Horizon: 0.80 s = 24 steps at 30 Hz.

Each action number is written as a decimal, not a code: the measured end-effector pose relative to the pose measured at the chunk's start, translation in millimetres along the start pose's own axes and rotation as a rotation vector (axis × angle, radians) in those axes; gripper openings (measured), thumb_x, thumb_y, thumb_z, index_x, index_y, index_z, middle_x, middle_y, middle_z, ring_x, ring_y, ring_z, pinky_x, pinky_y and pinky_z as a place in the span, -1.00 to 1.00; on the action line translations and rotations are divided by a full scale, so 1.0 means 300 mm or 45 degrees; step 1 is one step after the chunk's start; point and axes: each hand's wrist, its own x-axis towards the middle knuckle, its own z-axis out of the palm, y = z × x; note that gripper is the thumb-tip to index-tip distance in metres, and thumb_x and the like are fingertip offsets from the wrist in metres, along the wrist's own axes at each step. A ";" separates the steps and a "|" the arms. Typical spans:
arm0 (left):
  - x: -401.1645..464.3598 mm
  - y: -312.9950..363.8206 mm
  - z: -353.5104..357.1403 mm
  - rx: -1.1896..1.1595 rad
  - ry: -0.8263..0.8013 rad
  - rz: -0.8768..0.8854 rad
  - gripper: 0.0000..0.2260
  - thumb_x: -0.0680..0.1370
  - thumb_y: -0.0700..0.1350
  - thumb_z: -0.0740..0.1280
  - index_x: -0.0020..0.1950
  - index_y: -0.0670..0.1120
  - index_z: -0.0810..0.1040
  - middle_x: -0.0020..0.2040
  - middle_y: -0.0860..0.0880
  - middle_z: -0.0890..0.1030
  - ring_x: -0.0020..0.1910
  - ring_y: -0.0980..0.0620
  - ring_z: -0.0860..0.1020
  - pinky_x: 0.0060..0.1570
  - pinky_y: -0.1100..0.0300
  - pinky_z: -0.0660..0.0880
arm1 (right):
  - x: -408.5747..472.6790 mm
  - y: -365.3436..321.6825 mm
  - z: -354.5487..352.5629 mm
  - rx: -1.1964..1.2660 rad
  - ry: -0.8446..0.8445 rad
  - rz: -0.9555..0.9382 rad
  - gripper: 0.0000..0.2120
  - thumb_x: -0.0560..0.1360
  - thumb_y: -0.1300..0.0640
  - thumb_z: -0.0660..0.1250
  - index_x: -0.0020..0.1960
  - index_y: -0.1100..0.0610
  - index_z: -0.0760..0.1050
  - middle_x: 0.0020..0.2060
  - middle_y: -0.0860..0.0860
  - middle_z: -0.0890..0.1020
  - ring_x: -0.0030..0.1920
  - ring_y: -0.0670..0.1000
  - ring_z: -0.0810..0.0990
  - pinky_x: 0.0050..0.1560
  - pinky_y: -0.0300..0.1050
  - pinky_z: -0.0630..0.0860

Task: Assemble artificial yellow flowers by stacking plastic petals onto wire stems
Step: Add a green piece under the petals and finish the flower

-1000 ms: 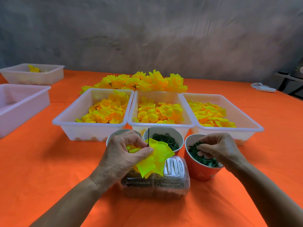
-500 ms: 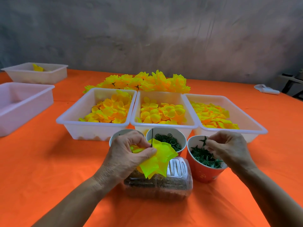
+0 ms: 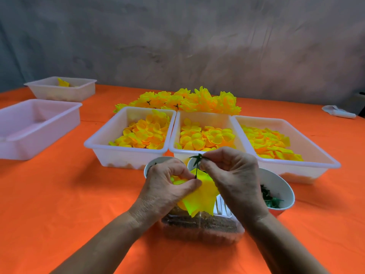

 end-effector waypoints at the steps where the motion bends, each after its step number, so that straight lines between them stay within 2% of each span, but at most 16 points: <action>1: 0.000 -0.001 0.001 0.002 0.001 -0.006 -0.76 0.29 -0.17 0.57 -0.36 0.11 0.56 -0.28 0.06 0.58 -0.21 0.07 0.58 -0.15 0.17 0.47 | -0.002 -0.001 0.011 0.003 0.008 0.009 -0.77 0.39 0.36 0.44 -0.27 0.04 0.61 -0.36 0.01 0.68 -0.28 0.06 0.67 -0.18 0.03 0.61; 4: -0.002 0.002 0.001 -0.007 -0.009 -0.011 -0.75 0.32 -0.23 0.56 -0.35 0.08 0.58 -0.21 -0.02 0.63 -0.14 0.02 0.61 -0.08 0.04 0.51 | -0.005 -0.007 0.024 0.081 0.009 0.084 -0.79 0.39 0.36 0.43 -0.26 0.06 0.63 -0.35 0.00 0.69 -0.31 -0.06 0.65 -0.22 -0.15 0.56; 6: -0.003 0.007 0.001 -0.030 -0.009 -0.024 -0.76 0.32 -0.23 0.56 -0.34 0.07 0.59 -0.19 -0.05 0.64 -0.14 0.00 0.61 -0.06 -0.01 0.51 | -0.006 -0.010 0.022 0.154 -0.010 0.136 -0.82 0.38 0.36 0.43 -0.25 0.09 0.64 -0.34 0.03 0.70 -0.30 -0.06 0.65 -0.23 -0.19 0.54; 11: -0.003 0.010 0.002 -0.034 -0.020 -0.045 -0.80 0.33 -0.23 0.55 -0.34 0.03 0.60 -0.26 -0.01 0.60 -0.19 -0.01 0.58 -0.12 -0.01 0.49 | -0.013 -0.010 0.018 0.237 -0.055 0.127 -0.86 0.39 0.39 0.43 -0.22 0.17 0.65 -0.33 0.05 0.70 -0.32 -0.11 0.63 -0.30 -0.31 0.49; 17: -0.004 0.015 0.001 -0.023 -0.028 -0.052 -0.80 0.33 -0.22 0.55 -0.33 0.03 0.60 -0.25 -0.02 0.60 -0.19 0.02 0.57 -0.13 0.07 0.48 | -0.018 0.004 0.011 0.298 -0.066 0.061 -0.83 0.39 0.41 0.42 -0.22 0.16 0.65 -0.34 0.03 0.70 -0.34 -0.15 0.61 -0.31 -0.36 0.47; 24: -0.005 0.020 0.000 -0.017 -0.023 -0.060 -0.77 0.34 -0.20 0.55 -0.35 0.08 0.57 -0.27 -0.01 0.60 -0.21 0.05 0.57 -0.14 0.04 0.48 | -0.022 0.021 0.011 0.202 0.000 -0.107 -0.73 0.36 0.42 0.46 -0.24 0.05 0.63 -0.29 -0.04 0.70 -0.26 -0.11 0.66 -0.18 -0.25 0.56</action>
